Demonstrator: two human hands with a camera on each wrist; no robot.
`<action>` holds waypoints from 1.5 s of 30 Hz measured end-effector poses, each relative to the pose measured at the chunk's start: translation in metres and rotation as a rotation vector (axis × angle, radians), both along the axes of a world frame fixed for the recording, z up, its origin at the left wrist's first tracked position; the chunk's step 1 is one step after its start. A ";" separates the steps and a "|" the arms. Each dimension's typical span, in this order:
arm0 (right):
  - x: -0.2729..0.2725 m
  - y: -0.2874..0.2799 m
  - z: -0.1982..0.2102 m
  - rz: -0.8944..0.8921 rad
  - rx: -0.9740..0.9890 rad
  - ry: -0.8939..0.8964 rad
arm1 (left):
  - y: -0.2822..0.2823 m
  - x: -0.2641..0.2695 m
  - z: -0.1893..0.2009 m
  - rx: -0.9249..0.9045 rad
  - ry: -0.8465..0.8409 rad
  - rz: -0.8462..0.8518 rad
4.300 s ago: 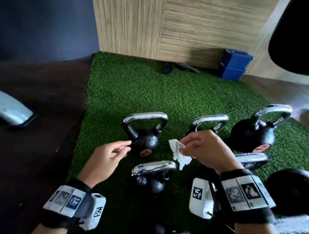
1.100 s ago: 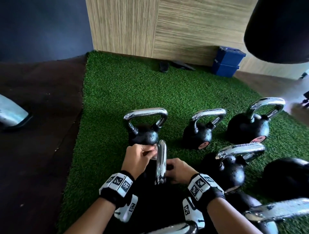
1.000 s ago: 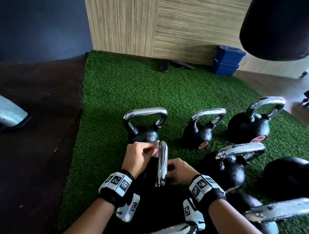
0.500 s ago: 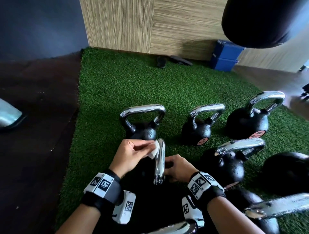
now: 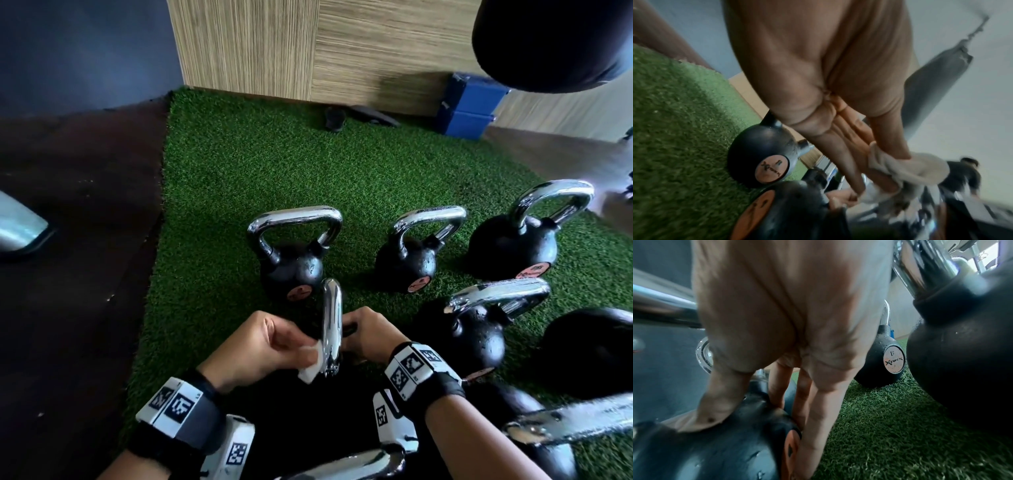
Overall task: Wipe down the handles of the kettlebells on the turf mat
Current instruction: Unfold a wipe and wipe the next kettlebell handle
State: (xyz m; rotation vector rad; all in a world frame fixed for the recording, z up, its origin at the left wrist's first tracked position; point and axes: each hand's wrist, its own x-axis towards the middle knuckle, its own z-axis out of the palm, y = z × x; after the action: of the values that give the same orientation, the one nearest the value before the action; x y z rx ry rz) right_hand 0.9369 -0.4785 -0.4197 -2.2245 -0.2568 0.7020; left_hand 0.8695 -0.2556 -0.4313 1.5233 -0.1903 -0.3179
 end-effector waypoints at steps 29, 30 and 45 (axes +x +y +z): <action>0.003 0.028 0.097 0.030 0.565 -0.353 | -0.001 0.022 0.051 -0.252 -0.199 0.417; 0.004 0.029 0.095 0.012 0.573 -0.357 | -0.003 0.023 0.053 -0.266 -0.196 0.443; 0.021 -0.005 0.042 -0.364 0.334 -0.202 | -0.001 0.019 -0.016 0.584 -0.106 -0.246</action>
State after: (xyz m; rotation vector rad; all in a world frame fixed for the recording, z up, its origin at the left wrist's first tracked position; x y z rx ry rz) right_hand 0.9575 -0.4836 -0.3775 -1.9467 -0.0569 0.2188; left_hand 0.8887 -0.2568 -0.4471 2.1014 -0.3953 -0.5196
